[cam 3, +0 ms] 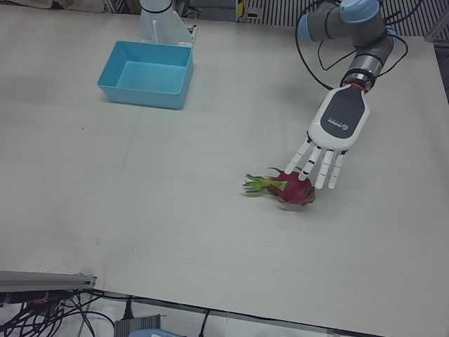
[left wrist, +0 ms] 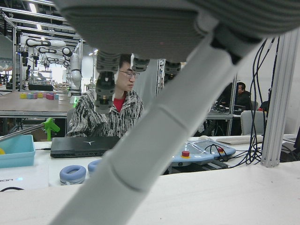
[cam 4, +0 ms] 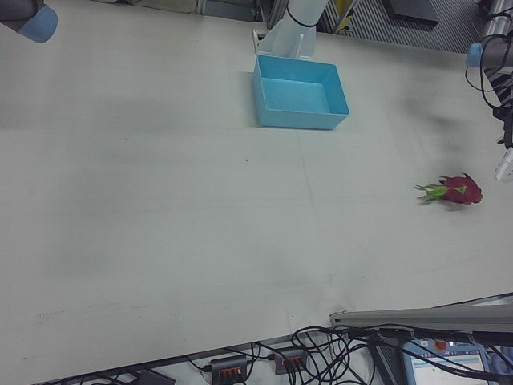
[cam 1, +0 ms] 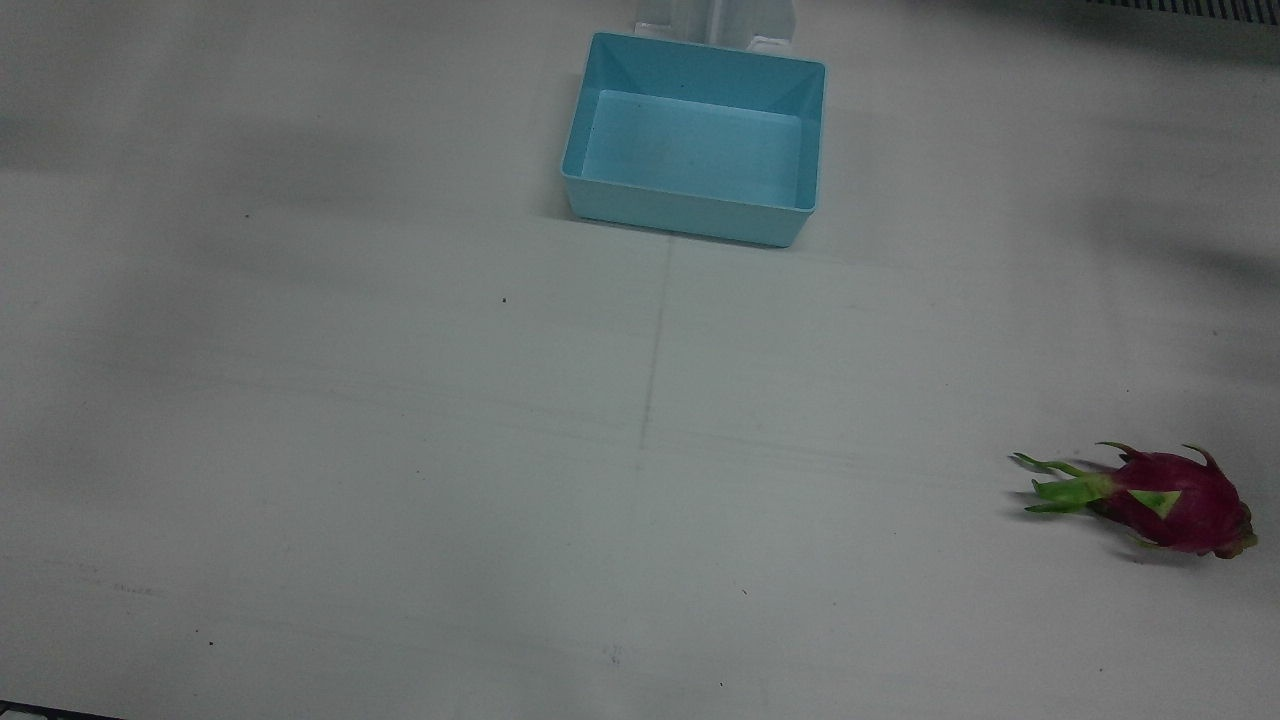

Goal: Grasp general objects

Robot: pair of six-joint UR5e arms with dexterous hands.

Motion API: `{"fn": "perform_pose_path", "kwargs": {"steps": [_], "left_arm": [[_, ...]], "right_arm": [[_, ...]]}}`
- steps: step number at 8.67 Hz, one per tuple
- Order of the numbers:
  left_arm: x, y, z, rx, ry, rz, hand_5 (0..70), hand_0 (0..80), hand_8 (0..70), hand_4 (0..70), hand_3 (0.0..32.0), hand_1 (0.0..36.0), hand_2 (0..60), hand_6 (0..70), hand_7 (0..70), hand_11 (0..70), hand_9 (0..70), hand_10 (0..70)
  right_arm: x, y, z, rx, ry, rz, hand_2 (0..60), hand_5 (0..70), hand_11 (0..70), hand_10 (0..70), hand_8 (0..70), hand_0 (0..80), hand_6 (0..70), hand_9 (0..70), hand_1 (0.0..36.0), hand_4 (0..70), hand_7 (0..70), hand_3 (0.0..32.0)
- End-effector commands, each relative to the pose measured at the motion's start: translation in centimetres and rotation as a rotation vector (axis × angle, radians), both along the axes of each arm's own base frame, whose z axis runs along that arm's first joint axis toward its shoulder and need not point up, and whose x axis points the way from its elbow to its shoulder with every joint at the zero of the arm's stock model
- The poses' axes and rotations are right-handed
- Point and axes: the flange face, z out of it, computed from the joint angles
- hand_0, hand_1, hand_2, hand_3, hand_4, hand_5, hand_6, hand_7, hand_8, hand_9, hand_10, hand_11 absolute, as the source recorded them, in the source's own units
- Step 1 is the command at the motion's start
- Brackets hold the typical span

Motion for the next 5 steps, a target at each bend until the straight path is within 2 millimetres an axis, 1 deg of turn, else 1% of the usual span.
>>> {"fn": "perform_pose_path", "kwargs": {"steps": [1,2,3,4,5], "left_arm": [[2.8,0.1,-0.3,-0.003,0.004,0.009,1.1,80.0,0.0,12.8,15.0,36.0,60.0,0.0,35.7,0.0,5.7,0.0],[3.9,-1.5,-0.2,-0.010,0.001,0.005,0.1,80.0,0.0,10.7,16.0,36.0,60.0,0.0,37.1,0.0,6.0,0.0],[4.9,-3.0,0.4,-0.015,-0.001,0.004,0.0,80.0,0.0,8.9,18.4,36.0,60.0,0.0,34.6,0.0,5.5,0.0],[4.9,-3.4,1.2,-0.028,-0.008,-0.022,0.0,80.0,0.0,6.3,19.6,36.0,60.0,0.0,30.6,0.0,4.7,0.0],[4.9,-3.7,2.6,-0.036,-0.009,-0.054,0.0,80.0,0.0,4.6,19.4,36.0,60.0,0.0,27.5,0.0,4.1,0.0]], "right_arm": [[0.0,0.0,0.0,0.000,0.000,0.001,0.0,0.0,0.0,0.0,0.0,0.0,0.0,0.0,0.0,0.0,0.0,0.0],[0.0,0.0,0.0,0.000,0.000,0.000,0.0,0.0,0.0,0.0,0.0,0.0,0.0,0.0,0.0,0.0,0.0,0.0],[0.0,0.0,0.0,0.000,0.000,0.001,0.0,0.0,0.0,0.0,0.0,0.0,0.0,0.0,0.0,0.0,0.0,0.0],[0.0,0.0,0.0,0.000,0.000,0.000,0.0,0.0,0.0,0.0,0.0,0.0,0.0,0.0,0.0,0.0,0.0,0.0],[0.0,0.0,0.0,0.000,0.000,0.001,0.0,0.0,0.0,0.0,0.0,0.0,0.0,0.0,0.0,0.0,0.0,0.0]]}}
